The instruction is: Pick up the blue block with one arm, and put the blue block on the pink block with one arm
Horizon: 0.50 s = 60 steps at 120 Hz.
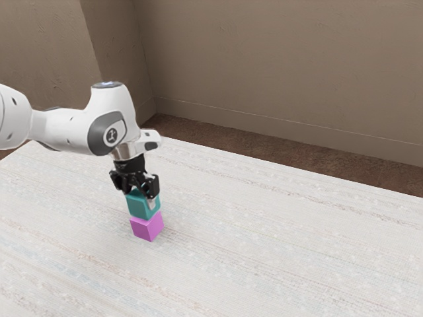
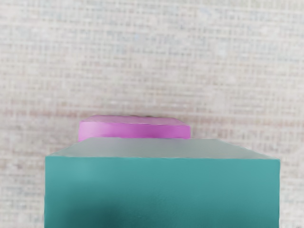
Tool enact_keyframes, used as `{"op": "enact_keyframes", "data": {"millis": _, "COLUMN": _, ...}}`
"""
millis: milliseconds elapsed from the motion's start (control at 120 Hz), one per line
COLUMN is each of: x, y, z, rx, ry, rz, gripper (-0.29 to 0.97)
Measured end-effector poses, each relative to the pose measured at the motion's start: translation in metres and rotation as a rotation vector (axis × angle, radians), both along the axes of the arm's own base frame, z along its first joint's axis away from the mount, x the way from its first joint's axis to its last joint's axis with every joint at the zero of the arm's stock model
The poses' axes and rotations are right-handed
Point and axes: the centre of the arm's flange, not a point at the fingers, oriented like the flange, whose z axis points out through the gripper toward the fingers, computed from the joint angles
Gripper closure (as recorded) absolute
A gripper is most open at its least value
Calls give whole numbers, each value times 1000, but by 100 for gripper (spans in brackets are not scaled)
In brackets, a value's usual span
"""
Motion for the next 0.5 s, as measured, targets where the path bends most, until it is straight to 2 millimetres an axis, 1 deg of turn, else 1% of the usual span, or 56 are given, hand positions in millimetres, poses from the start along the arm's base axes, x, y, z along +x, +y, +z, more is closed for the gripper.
{"op": "enact_keyframes", "data": {"millis": 92, "x": -4, "y": 1, "z": 0, "rx": 22, "ry": -17, "rz": 36, "gripper": 36}}
{"op": "enact_keyframes", "data": {"millis": 242, "x": 0, "y": 9, "z": 3, "rx": 65, "ry": -58, "rz": 68, "gripper": 35}}
{"op": "enact_keyframes", "data": {"millis": 500, "x": 6, "y": 8, "z": 5, "rx": 80, "ry": -98, "rz": 109, "gripper": 35}}
